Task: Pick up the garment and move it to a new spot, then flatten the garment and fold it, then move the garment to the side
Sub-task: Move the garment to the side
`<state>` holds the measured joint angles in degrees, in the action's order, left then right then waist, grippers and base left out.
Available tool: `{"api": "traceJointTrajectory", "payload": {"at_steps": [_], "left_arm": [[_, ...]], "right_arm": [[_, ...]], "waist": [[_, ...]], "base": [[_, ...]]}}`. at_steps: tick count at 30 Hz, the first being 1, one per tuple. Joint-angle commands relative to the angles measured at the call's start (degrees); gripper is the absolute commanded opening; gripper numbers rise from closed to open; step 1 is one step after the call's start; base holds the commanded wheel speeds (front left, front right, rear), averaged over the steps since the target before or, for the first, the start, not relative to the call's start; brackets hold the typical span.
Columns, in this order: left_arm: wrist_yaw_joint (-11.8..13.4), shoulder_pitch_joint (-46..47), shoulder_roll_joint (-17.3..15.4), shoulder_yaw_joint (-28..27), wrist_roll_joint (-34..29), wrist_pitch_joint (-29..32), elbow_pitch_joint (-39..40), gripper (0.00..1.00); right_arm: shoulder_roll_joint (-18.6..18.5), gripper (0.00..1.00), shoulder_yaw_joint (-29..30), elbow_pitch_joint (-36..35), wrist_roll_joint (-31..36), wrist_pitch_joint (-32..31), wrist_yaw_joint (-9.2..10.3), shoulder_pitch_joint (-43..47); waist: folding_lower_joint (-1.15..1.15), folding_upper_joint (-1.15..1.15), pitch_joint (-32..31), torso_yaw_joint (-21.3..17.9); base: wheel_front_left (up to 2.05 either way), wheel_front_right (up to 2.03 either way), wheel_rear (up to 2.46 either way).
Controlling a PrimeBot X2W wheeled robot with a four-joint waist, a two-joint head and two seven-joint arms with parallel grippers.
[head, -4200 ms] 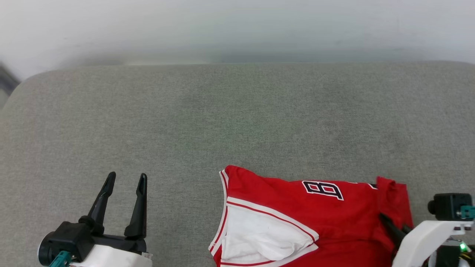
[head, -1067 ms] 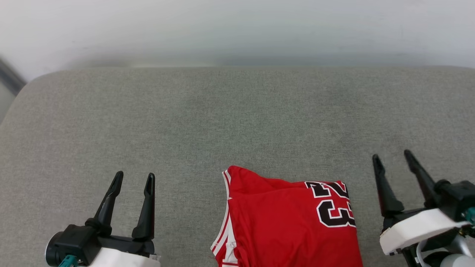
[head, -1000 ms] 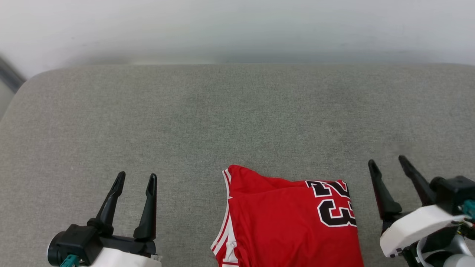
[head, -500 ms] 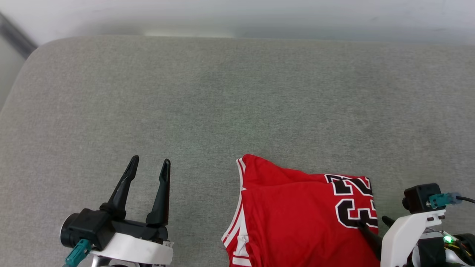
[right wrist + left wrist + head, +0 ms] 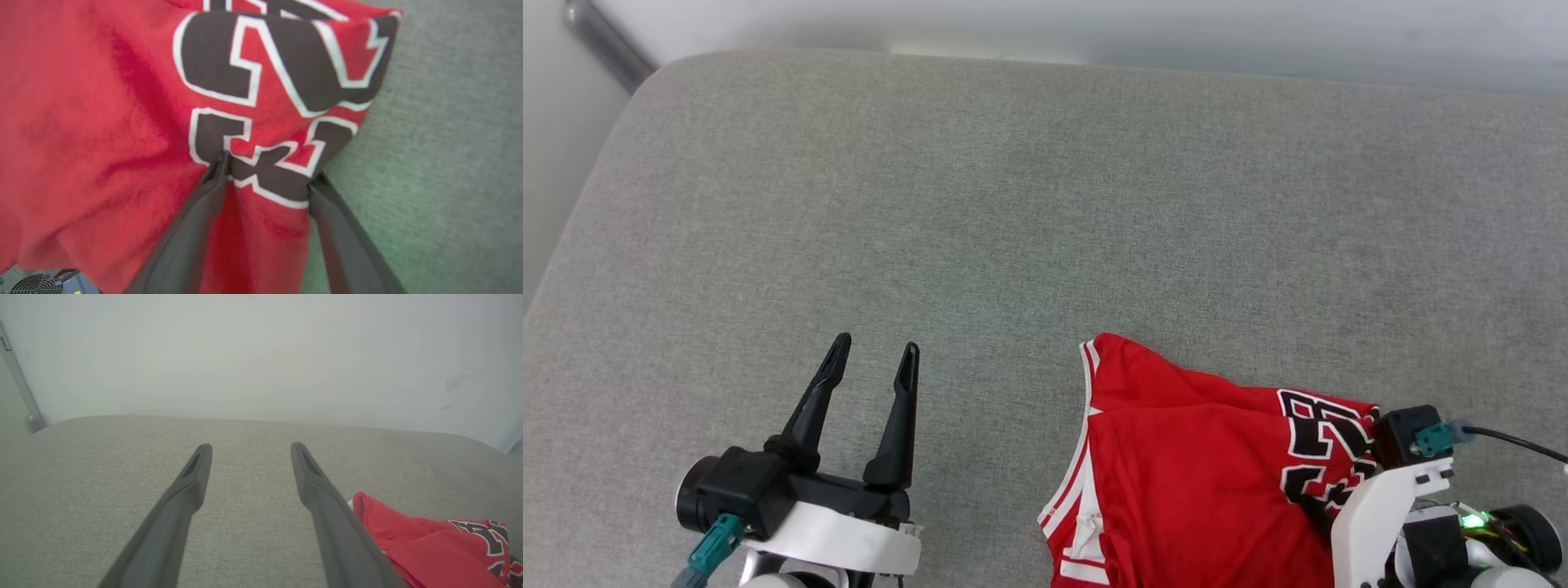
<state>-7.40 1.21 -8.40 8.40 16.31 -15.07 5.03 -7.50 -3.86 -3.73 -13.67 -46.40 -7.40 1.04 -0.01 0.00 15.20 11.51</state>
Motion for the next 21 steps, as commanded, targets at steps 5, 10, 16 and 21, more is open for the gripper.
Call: {"api": "traceJointTrajectory", "payload": {"at_steps": [5,10,16,21], "left_arm": [[-0.1,-0.7,0.6,0.9,-0.3,-0.1,-0.4,1.00],[-0.1,-1.2,1.1,2.0,0.2,-0.1,-0.2,1.00],[-0.1,-0.5,1.0,5.3,-0.3,-0.1,-0.4,1.00],[-0.1,2.0,2.7,7.5,-1.3,-0.1,-0.6,1.00]], "right_arm": [[-2.2,0.00,-2.6,4.8,3.8,3.9,-0.03,-1.9],[-8.4,0.00,-6.7,1.9,9.4,6.1,-0.03,-6.6],[-19.9,0.00,-14.4,-1.4,11.5,4.1,-0.03,-13.3],[-32.0,0.00,-19.2,-1.4,9.8,3.0,-0.06,-20.0]], "waist": [[0.01,0.00,-1.3,-0.8],[0.01,0.00,-2.6,-4.1],[0.01,0.00,-1.7,-10.9],[0.01,0.00,1.4,-17.7]], "base": [[0.00,0.00,0.00],[0.00,0.00,0.00],[0.00,0.00,0.00],[0.00,0.00,0.00]]}}
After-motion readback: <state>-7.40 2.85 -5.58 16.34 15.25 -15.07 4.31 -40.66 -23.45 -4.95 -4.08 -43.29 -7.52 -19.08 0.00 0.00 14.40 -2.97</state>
